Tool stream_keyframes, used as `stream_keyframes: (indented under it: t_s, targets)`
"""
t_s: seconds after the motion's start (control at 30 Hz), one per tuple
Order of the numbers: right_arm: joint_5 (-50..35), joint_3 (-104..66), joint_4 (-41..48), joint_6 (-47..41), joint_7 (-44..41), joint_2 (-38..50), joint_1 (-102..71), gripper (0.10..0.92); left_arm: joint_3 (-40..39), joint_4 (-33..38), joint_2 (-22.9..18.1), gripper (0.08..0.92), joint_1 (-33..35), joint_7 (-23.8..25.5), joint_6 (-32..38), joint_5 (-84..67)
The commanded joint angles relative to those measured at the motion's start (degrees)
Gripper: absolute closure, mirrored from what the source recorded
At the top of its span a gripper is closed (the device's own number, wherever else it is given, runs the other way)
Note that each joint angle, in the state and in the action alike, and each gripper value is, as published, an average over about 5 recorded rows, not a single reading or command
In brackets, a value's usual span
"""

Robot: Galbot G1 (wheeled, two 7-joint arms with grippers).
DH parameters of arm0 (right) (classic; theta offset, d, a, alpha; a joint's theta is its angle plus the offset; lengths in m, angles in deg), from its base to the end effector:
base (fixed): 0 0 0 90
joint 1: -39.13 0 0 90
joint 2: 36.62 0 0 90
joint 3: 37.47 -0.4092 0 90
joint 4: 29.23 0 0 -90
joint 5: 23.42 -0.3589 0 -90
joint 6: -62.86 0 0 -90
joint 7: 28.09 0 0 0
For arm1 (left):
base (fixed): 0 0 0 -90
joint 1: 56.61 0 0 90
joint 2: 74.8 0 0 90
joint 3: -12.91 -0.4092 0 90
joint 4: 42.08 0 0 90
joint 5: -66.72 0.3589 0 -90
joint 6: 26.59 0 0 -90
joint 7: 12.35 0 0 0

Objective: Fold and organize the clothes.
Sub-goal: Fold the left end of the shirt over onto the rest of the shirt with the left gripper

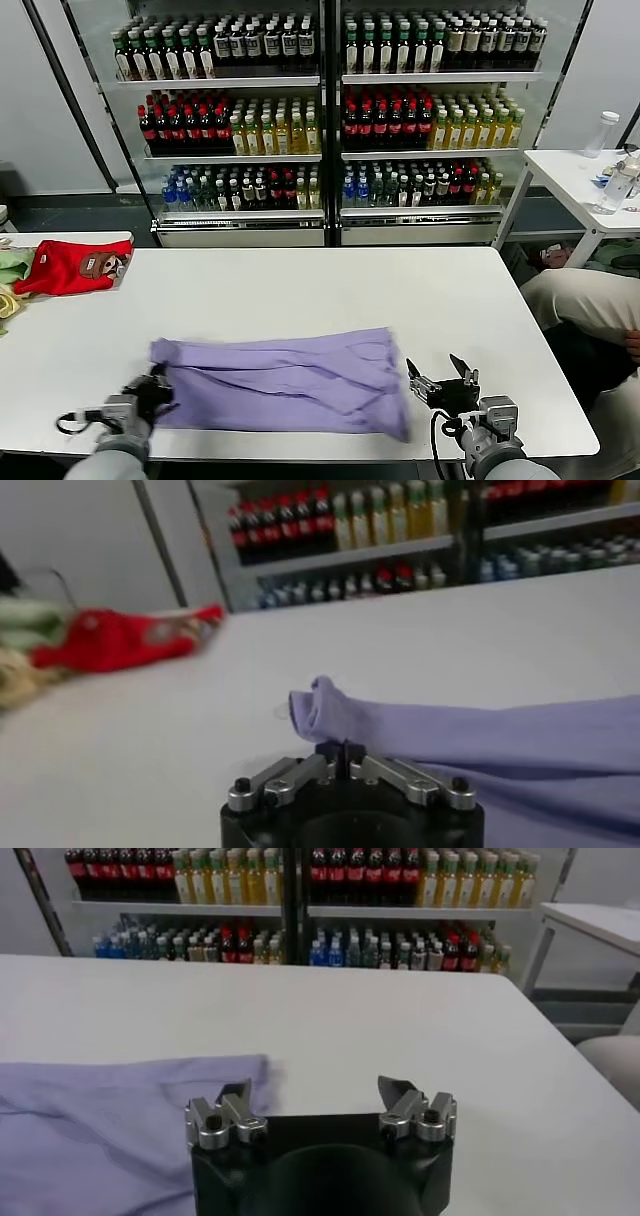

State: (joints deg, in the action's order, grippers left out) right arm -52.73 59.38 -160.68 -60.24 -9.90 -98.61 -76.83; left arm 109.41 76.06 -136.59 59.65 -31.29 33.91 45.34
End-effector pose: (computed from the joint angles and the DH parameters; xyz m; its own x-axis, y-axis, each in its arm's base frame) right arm 0.1672 -0.0523 -0.2667 -0.8997 -0.1234 0.4188 -0.1370 0.9906 -0.0025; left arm 0.1959 0.1450 -0.3135 -0.8778 -0.2609 0.4017 -0.1628 0.9512 0.2620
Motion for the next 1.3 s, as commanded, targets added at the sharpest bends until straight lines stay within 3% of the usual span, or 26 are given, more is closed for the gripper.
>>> stream_keyframes:
  t_s: [0.03, 0.17, 0.3, 0.43, 0.63, 1.1, 1.3]
  targets:
    - [0.2, 0.1, -0.1, 0.0, -0.1, 0.2, 0.6, 0.203, 20.2, -0.7, 3.7, 0.891, 0.7, 1.9, -0.1, 7.6]
    - [0.7, 0.3, -0.1, 0.0, -0.1, 0.0, 1.0, 0.203, 15.5, 7.6, 2.5, 0.891, 1.3, 3.1, -2.5, -2.5]
    - [1.3, 0.6, -0.1, 0.0, -0.2, -0.3, 0.8, 0.203, 4.3, 15.5, -0.9, 0.891, 1.0, 3.8, -3.0, -20.6]
    - [1.8, 0.6, -0.2, 0.0, -0.2, -0.4, 0.4, 0.203, -8.6, 17.8, -4.2, 0.891, -0.8, 3.9, -3.0, -19.7]
    - [2.2, 0.7, -0.2, 0.0, -0.2, -0.9, 0.0, 0.203, -18.5, 12.3, -8.6, 0.891, -7.2, 5.2, -2.6, -14.9]
    - [2.6, 0.4, -0.3, 0.0, -0.2, -1.3, -0.4, 0.203, -28.7, 1.1, -14.9, 0.888, -16.0, 6.3, -1.7, -2.6]
    - [2.6, 0.4, -0.2, 0.0, -0.3, -1.3, -0.5, 0.203, -28.5, 4.3, -13.5, 0.767, -13.9, 7.0, -1.5, 1.0]
